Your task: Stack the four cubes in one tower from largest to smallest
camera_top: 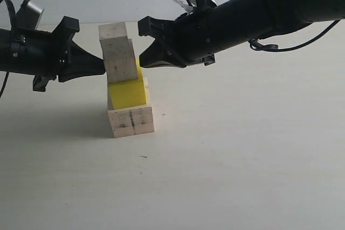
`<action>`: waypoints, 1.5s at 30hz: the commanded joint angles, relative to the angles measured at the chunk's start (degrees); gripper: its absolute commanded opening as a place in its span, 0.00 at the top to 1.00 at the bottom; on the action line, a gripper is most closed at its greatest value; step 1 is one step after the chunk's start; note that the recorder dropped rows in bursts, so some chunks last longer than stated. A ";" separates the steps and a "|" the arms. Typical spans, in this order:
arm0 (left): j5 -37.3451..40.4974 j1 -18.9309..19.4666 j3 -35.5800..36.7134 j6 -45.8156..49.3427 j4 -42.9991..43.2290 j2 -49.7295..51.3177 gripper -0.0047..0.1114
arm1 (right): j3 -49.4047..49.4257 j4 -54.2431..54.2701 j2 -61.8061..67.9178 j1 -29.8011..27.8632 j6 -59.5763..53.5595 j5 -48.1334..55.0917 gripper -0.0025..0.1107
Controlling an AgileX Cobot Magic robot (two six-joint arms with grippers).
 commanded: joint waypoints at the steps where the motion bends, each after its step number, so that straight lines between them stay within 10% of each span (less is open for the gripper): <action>1: 0.36 0.12 -0.38 1.63 -1.86 0.12 0.96 | 0.11 0.27 0.04 -0.28 -0.76 0.40 0.98; 45: -10.18 4.81 3.90 -3.54 14.28 3.09 0.96 | 9.05 -34.82 -1.72 -4.64 27.23 -8.00 0.98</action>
